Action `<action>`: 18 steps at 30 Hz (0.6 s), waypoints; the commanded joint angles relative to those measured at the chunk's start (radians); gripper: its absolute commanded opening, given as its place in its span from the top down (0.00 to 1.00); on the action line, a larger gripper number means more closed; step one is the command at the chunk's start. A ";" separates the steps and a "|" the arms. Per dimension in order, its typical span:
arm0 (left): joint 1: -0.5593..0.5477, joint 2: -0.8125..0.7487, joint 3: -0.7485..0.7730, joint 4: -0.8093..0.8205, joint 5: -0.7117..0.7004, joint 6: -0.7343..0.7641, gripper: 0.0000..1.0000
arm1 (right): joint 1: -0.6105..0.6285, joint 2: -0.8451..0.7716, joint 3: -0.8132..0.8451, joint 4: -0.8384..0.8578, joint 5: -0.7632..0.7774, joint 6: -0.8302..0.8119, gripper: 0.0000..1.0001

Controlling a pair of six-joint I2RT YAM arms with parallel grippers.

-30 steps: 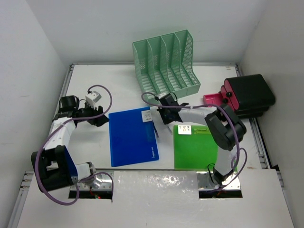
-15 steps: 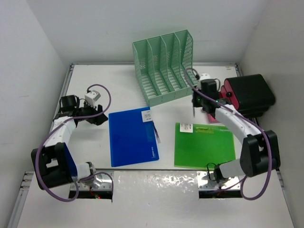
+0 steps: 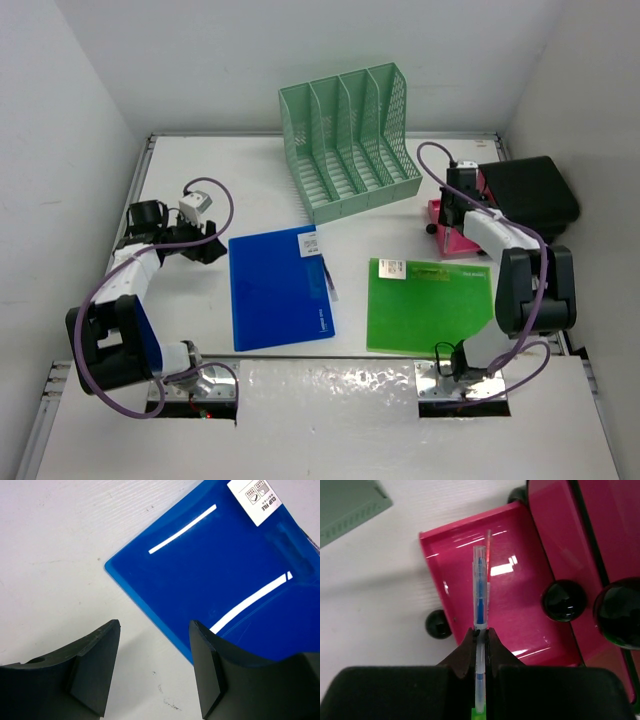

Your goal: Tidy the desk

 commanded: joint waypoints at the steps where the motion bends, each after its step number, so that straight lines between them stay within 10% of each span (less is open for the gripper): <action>1: -0.003 -0.005 -0.004 0.030 0.010 -0.004 0.45 | -0.025 0.025 0.066 0.065 0.072 0.013 1.00; 18: -0.004 0.001 -0.006 0.039 -0.005 -0.010 0.45 | -0.088 0.165 0.123 0.047 0.051 0.042 1.00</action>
